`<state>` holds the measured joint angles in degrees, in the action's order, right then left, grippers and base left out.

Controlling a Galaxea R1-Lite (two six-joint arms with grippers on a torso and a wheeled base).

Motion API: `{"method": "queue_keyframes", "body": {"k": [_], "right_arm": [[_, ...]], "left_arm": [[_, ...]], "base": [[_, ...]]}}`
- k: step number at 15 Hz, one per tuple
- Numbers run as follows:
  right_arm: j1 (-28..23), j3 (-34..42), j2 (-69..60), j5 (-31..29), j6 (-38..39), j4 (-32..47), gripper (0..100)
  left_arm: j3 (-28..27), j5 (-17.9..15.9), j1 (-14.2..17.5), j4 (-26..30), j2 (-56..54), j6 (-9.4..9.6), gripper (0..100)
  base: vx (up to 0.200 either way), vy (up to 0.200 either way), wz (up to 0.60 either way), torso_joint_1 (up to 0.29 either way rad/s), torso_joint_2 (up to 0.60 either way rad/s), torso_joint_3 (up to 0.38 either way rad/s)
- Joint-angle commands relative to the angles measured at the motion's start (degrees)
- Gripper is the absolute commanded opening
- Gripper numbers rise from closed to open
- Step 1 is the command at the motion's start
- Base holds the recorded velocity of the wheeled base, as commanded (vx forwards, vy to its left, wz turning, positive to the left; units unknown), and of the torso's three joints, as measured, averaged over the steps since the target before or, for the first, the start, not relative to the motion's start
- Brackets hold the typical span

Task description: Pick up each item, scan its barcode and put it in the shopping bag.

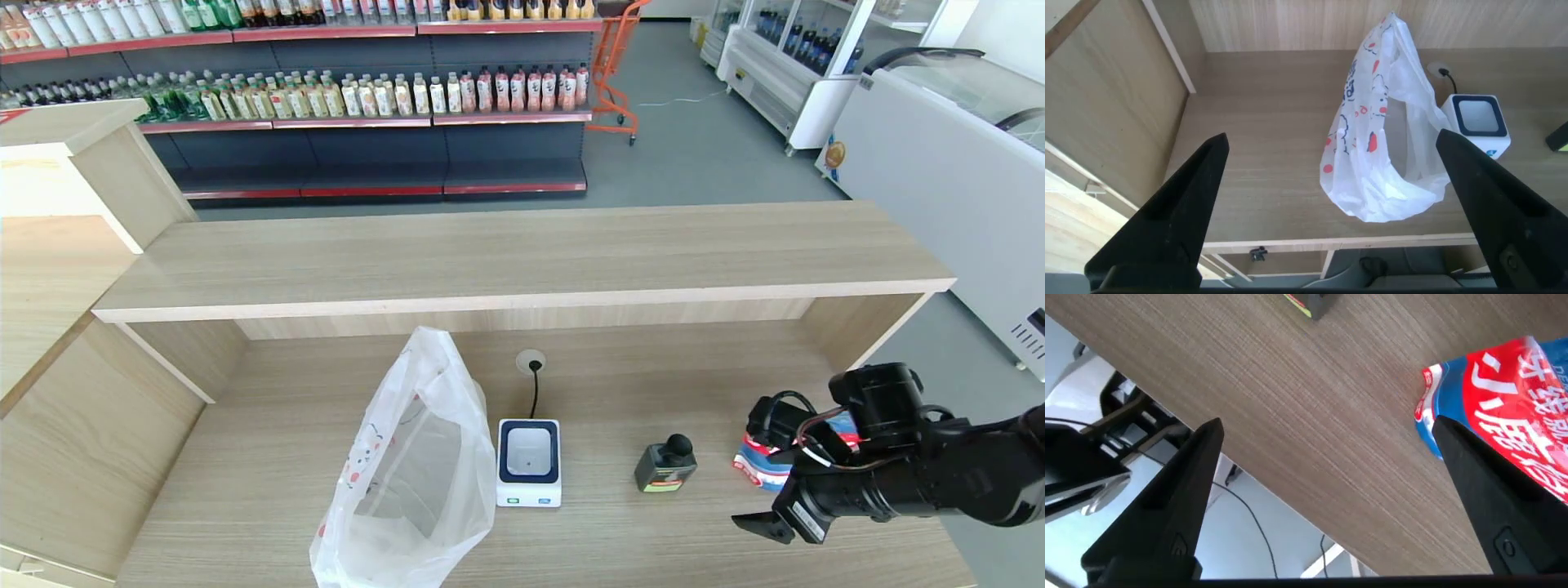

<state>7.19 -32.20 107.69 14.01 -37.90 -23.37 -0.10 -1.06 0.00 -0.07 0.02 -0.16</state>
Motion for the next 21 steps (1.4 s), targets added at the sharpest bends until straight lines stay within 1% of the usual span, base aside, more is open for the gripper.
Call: {"method": "queue_keyframes", "body": {"k": [1, 5, 6, 7, 11, 16, 21], "right_arm": [[1.25, -0.5, 6.04, 0.93, -0.07, -4.05, 100], [5.82, -4.63, 11.84, 5.15, -0.51, -11.0, 100], [6.25, -5.07, 12.37, 5.42, -0.6, -11.44, 100], [7.49, -5.77, 14.04, 5.59, -0.6, -13.63, 100], [8.1, -7.0, 17.29, 5.68, -3.85, -16.88, 100], [9.77, -9.29, 20.01, 5.77, -3.67, -20.58, 100], [10.21, -10.26, 22.39, 8.14, -3.67, -23.56, 100]], "left_arm": [[0.01, 0.01, 0.0, -0.01, -0.02, -0.02, 100], [0.01, 0.01, 0.0, -0.01, -0.02, -0.02, 100], [0.01, 0.01, 0.0, -0.01, -0.02, -0.02, 100], [0.01, 0.01, 0.0, -0.01, -0.02, -0.02, 100], [0.01, 0.01, 0.0, -0.01, -0.02, -0.02, 100], [0.01, 0.01, 0.0, -0.01, -0.02, -0.02, 100], [0.01, 0.01, 0.0, -0.01, -0.02, -0.02, 100]], "base": [[0.0, 0.0, 0.0, 0.0, 0.0, 0.0], [0.0, 0.0, 0.0, 0.0, 0.0, 0.0], [0.0, 0.0, 0.0, 0.0, 0.0, 0.0], [0.0, 0.0, 0.0, 0.0, 0.0, 0.0], [0.0, 0.0, 0.0, 0.0, 0.0, 0.0], [0.0, 0.0, 0.0, 0.0, 0.0, 0.0], [0.0, 0.0, 0.0, 0.0, 0.0, 0.0]]}}
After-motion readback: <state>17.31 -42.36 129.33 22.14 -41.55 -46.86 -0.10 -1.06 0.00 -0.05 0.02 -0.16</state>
